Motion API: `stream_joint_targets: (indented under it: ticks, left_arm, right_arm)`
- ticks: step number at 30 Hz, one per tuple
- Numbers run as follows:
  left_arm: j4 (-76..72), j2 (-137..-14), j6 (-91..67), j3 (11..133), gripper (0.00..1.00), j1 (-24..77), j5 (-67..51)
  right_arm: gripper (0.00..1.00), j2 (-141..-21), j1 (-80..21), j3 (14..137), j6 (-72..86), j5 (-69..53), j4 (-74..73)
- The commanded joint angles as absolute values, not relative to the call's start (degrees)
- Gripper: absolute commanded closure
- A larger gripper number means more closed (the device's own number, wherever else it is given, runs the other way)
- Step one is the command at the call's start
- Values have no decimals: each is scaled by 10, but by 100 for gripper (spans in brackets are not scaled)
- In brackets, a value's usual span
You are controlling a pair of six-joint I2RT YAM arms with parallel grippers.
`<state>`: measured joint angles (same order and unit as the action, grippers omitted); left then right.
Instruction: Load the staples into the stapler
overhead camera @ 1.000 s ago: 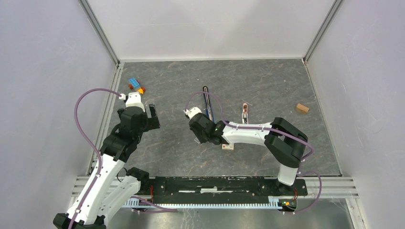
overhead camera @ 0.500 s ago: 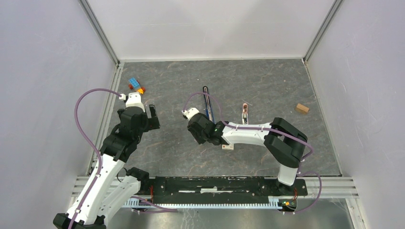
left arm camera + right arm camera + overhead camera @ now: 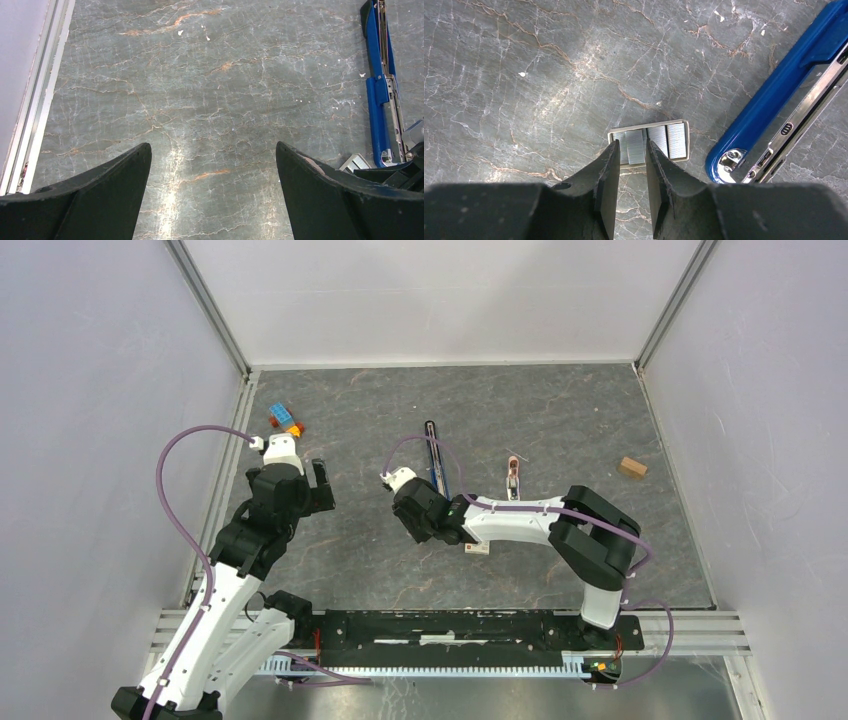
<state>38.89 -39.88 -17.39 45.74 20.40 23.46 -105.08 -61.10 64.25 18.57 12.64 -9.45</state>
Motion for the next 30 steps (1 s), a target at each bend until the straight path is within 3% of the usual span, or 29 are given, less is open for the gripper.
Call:
stream_joint_targets:
  ticks: [1,30]
  left_arm:
    - [381,-399,-171,469,0,207,238]
    - [381,-395,-172,468,0,207,237]
  right_arm:
    - [69,-1061,-610,647,179,134,-74]
    - [70,-1072,-611,653,182,132,-95]
